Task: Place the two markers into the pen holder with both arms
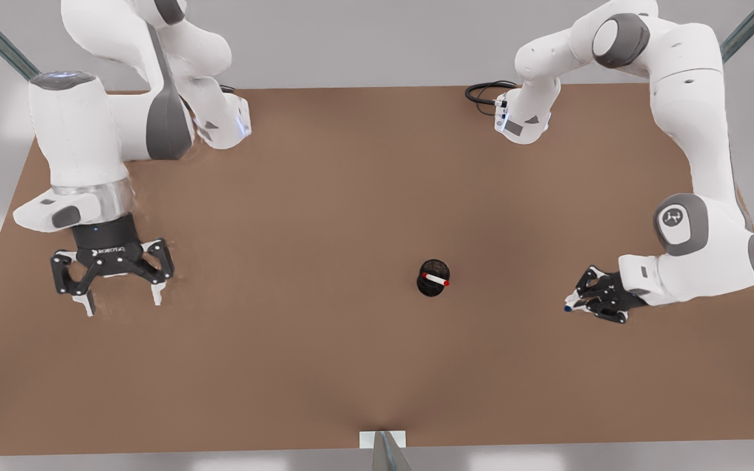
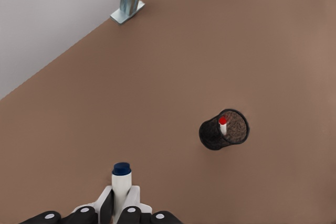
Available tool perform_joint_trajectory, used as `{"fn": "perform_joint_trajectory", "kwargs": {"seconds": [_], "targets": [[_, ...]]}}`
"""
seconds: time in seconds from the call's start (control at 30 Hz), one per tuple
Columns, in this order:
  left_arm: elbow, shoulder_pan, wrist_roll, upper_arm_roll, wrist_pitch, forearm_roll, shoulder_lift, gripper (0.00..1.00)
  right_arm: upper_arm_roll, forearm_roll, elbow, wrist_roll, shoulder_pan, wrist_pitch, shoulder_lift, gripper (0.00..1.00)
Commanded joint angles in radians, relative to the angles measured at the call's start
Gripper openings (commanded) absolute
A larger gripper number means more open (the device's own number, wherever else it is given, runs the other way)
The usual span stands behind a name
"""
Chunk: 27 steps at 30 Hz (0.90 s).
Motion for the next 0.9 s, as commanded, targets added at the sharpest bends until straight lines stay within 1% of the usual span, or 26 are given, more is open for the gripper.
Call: {"fn": "perform_joint_trajectory", "kwargs": {"seconds": [0.0, 0.03, 0.07, 0.1, 0.13, 0.23, 0.27, 0.37, 0.5, 0.63, 0.87], "targets": [[0.001, -0.006, 0.251, -0.072, -0.021, -0.197, 0.004, 0.21, -0.033, 0.094, -0.088, -0.322, -0.037, -0.422, -0.064, 1.0], [0.001, -0.029, 0.265, -0.076, -0.021, -0.257, 0.004, 0.21, -0.032, 0.162, -0.119, -0.074, -0.034, -0.478, -0.054, 1.0], [0.001, -0.066, 0.308, -0.08, -0.014, -0.272, 0.004, 0.21, -0.041, 0.191, -0.106, -0.065, -0.052, -0.55, -0.043, 1.0], [-0.003, -0.084, 0.347, -0.103, 0.004, -0.311, 0.008, 0.21, -0.038, 0.251, 0.163, 0.033, -0.055, -0.798, 0.122, 1.0], [-0.011, -0.101, 0.414, -0.102, 0.033, -0.412, 0.012, 0.21, -0.039, 0.258, 0.28, 0.073, -0.055, -0.825, 0.199, 1.0], [-0.089, -0.096, 0.583, -0.1, 0.061, -0.622, 0.013, 0.21, -0.048, 0.258, 0.214, 0.085, -0.049, -0.74, 0.175, 1.0], [-0.138, -0.099, 0.646, -0.102, 0.088, -0.683, 0.012, 0.21, -0.047, 0.257, 0.216, 0.084, -0.051, -0.734, 0.178, 1.0], [-0.227, -0.122, 0.752, -0.122, 0.191, -0.743, 0.013, 0.21, -0.044, 0.255, 0.217, 0.076, -0.054, -0.732, 0.181, 1.0], [-0.232, -0.165, 0.828, -0.122, 0.274, -0.745, 0.031, 0.21, -0.035, 0.252, 0.219, 0.082, -0.036, -0.737, 0.178, 1.0], [-0.321, -0.161, 1.003, -0.12, 0.332, -0.757, 0.051, 0.21, -0.027, 0.232, 0.222, 0.084, -0.031, -0.743, 0.175, 1.0], [-0.353, -0.141, 1.192, -0.115, 0.332, -0.756, 0.064, 0.21, -0.025, 0.234, 0.22, 0.087, -0.025, -0.754, 0.172, 1.0]]}}
